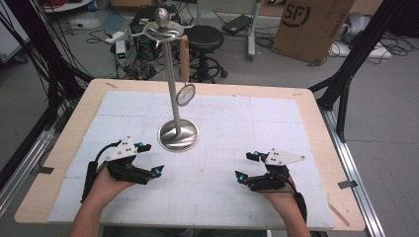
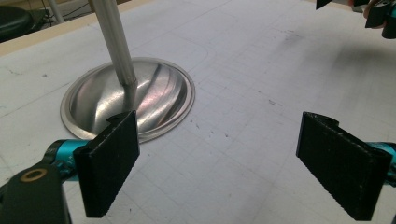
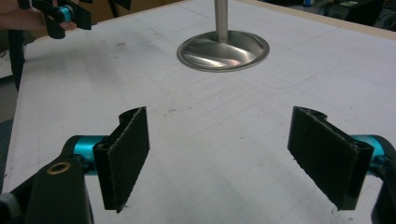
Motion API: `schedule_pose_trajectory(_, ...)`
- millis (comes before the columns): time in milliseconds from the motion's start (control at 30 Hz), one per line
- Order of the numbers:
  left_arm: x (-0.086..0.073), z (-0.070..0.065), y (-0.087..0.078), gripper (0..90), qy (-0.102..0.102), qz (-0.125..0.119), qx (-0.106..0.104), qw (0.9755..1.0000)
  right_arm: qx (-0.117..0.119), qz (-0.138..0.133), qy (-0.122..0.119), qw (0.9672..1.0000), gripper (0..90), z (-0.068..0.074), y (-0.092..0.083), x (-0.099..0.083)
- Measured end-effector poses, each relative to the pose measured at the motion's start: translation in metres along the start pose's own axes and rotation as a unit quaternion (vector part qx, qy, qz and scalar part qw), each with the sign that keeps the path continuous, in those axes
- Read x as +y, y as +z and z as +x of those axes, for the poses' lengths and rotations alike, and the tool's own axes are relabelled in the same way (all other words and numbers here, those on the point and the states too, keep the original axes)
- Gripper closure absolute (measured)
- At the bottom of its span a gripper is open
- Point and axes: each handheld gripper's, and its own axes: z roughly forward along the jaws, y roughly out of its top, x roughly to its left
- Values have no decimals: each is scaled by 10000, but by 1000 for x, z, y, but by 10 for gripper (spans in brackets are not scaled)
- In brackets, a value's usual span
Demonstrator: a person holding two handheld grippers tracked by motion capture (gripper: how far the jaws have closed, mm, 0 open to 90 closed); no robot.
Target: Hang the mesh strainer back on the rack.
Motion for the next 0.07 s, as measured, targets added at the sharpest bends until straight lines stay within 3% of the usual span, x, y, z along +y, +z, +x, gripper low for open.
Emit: schedule_pose_trajectory(67,0,0,0,139,-7,-8,9,10000,8,15,-19,10000,200,0,0,0)
